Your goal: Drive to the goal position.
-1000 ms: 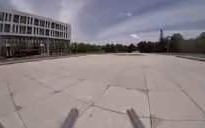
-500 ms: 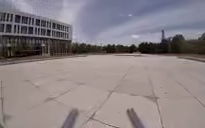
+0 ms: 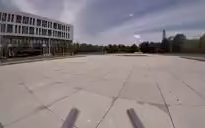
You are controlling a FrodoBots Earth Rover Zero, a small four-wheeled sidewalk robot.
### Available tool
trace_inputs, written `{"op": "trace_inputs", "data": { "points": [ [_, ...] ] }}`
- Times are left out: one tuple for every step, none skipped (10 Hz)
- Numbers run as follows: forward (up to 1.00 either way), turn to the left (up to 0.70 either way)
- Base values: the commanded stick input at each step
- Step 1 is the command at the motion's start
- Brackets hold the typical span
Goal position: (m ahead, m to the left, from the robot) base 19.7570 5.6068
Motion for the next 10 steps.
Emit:
{"op": "trace_inputs", "data": {
  "points": [
    [0.5, 0.0],
    [0.5, 0.0],
    [0.5, 0.0],
    [0.5, -0.43],
    [0.5, -0.5],
    [0.5, -0.5],
    [0.5, -0.47],
    [0.5, -0.14],
    [0.5, 0.0],
    [0.5, 0.0]
  ]
}}
